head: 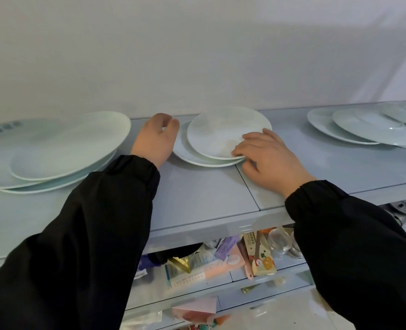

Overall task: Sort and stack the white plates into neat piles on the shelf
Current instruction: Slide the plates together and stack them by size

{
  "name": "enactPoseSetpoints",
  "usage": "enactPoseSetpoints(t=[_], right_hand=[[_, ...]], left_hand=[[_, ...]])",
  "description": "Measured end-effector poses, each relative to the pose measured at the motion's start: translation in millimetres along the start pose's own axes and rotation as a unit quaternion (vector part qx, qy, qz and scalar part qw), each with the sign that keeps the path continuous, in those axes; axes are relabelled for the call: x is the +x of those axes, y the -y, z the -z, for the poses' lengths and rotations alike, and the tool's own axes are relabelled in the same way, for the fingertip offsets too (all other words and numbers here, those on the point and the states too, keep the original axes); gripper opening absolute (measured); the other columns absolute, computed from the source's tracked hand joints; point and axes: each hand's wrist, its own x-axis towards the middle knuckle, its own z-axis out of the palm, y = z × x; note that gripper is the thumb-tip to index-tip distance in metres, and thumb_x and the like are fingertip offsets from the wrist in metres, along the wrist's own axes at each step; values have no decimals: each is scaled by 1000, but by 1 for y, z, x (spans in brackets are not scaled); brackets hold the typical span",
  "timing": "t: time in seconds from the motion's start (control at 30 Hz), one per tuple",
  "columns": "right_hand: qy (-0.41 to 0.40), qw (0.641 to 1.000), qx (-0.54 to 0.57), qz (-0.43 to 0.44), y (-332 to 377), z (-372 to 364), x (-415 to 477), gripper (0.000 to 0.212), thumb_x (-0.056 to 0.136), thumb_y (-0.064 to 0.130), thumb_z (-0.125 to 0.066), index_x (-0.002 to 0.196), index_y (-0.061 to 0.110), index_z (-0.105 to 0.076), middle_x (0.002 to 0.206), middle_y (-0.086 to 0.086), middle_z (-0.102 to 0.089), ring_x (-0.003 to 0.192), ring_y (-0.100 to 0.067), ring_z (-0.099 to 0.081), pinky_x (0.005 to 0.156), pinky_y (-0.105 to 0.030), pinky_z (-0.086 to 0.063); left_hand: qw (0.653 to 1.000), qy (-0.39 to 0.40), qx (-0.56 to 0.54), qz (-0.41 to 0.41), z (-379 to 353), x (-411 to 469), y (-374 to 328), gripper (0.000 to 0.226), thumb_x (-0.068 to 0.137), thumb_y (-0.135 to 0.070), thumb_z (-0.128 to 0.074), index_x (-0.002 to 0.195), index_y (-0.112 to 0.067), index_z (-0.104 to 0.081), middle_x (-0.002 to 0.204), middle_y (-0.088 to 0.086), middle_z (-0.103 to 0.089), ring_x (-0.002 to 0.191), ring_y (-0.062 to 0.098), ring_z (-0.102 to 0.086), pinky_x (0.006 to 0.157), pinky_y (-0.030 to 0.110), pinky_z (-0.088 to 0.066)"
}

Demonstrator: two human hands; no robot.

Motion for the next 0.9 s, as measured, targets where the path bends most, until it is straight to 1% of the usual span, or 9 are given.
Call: enactPoseSetpoints(t=[0.07, 0.17, 0.33, 0.43, 0.5, 0.6, 0.73, 0.83, 0.9], right_hand=[[15, 1000, 7, -19, 1, 2, 0, 31, 84, 25, -52, 108, 24, -72, 113, 8, -69, 131, -21, -50, 118, -44, -22], [11, 1000, 7, -26, 2, 3, -1, 33, 83, 37, -52, 108, 26, -71, 118, 10, -66, 134, -18, -46, 118, -44, -22], [-12, 999, 8, -31, 0, 0, -1, 40, 82, 45, -56, 112, 22, -70, 129, 0, -63, 136, -24, -44, 115, -45, -29], [-15, 998, 21, -50, -1, 2, -2, 48, 83, 50, -55, 121, 22, -66, 139, -3, -56, 139, -25, -40, 115, -41, -26], [-18, 997, 35, -71, -1, 4, -2, 53, 84, 51, -53, 128, 23, -62, 144, -4, -51, 141, -24, -37, 116, -36, -22], [-29, 992, 58, -104, -3, 8, -3, 57, 86, 52, -50, 135, 26, -58, 149, -3, -46, 143, -22, -33, 116, -32, -18], [-60, 985, 95, -133, -11, 15, -6, 58, 85, 52, -50, 137, 25, -56, 148, -3, -46, 140, -23, -36, 115, -38, -25], [-64, 983, 90, -144, -29, 19, -11, 60, 85, 53, -49, 137, 24, -56, 147, -4, -47, 139, -23, -38, 114, -41, -29], [-67, 981, 87, -162, -47, 24, -17, 60, 85, 54, -49, 137, 25, -55, 147, -3, -47, 140, -22, -37, 114, -42, -30]], left_hand=[[1000, -1, -1, 2, 1, -2, -1, 42, 97, -39, -41, 129, -16, -55, 129, -2, -58, 119, 18, -51, 97, 31, -40], [1000, -1, -3, 2, 2, -3, -1, 42, 97, -39, -41, 129, -17, -55, 129, -2, -58, 120, 18, -51, 99, 32, -39], [1000, 4, 6, -7, 1, -2, 0, 42, 96, -40, -42, 129, -17, -56, 129, -1, -59, 119, 18, -52, 98, 31, -39], [1000, 1, 7, -9, 1, -3, 1, 44, 95, -43, -43, 132, -21, -54, 131, -5, -57, 121, 15, -51, 101, 32, -39], [1000, -5, 22, -21, 1, -5, -1, 44, 96, -43, -44, 135, -23, -52, 134, -7, -54, 125, 14, -48, 101, 28, -36], [995, -22, 67, -68, 1, -10, -4, 44, 96, -38, -45, 138, -24, -49, 140, -7, -49, 128, 11, -44, 98, 23, -31], [978, -49, 135, -152, -3, -18, -11, 41, 95, -31, -48, 135, -23, -53, 140, -2, -50, 130, 14, -43, 99, 19, -29], [945, -58, 184, -264, -17, -30, -22, 41, 90, -26, -48, 127, -14, -61, 131, 6, -59, 129, 21, -44, 105, 16, -26], [919, -49, 200, -336, -33, -40, -32, 40, 89, -23, -48, 124, -10, -63, 126, 8, -61, 127, 25, -47, 110, 22, -28]])
